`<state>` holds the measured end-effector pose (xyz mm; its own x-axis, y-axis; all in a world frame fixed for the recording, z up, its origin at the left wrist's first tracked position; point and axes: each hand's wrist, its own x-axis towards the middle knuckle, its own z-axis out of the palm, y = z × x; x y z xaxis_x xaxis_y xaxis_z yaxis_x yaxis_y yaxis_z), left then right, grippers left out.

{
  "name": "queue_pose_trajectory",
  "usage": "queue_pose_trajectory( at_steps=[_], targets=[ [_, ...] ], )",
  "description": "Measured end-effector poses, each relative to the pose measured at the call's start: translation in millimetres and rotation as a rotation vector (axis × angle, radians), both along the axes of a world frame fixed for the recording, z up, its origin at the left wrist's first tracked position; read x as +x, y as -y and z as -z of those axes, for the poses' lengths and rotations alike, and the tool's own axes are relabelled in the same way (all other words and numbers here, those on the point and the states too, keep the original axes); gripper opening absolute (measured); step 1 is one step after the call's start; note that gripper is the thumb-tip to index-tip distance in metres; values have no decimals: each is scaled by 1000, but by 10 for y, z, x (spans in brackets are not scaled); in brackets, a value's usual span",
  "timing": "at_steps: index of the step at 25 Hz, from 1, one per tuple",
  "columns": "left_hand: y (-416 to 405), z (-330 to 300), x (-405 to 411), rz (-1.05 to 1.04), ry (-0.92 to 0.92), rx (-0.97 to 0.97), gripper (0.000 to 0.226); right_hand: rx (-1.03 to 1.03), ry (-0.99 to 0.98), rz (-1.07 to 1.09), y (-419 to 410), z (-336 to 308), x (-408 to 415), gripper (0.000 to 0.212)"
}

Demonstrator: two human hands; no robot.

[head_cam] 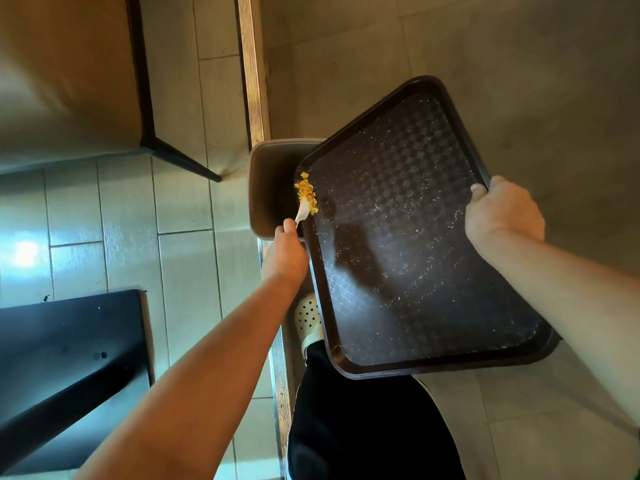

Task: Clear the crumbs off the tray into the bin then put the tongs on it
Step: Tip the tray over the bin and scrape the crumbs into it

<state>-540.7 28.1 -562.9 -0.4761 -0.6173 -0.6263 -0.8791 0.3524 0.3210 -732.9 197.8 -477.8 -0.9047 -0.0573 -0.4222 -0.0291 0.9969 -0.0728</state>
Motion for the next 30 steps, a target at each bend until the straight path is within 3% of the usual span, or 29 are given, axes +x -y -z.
queue_pose_trajectory(
  at_steps=[3,7,11,16,23,26,30],
  targets=[
    [-18,9,-63,-9,-77,47,30,-6,-2,-3,-3,3,4,33],
    [25,78,-127,-41,-8,130,35,1,-9,-13,-12,10,-20,32],
    [154,62,-193,-166,-34,69,43,1,-8,-21,-27,27,-53,32],
    [171,116,-261,-92,-43,160,37,-5,-8,-20,-30,42,-64,33],
    [227,105,-401,-163,-96,113,45,4,0,-22,-33,43,-81,33],
    [256,135,-465,-145,-42,138,45,-1,-1,-12,-40,51,-64,33],
    [320,121,-495,-223,10,28,37,1,6,-8,-33,43,-78,33]
  ],
)
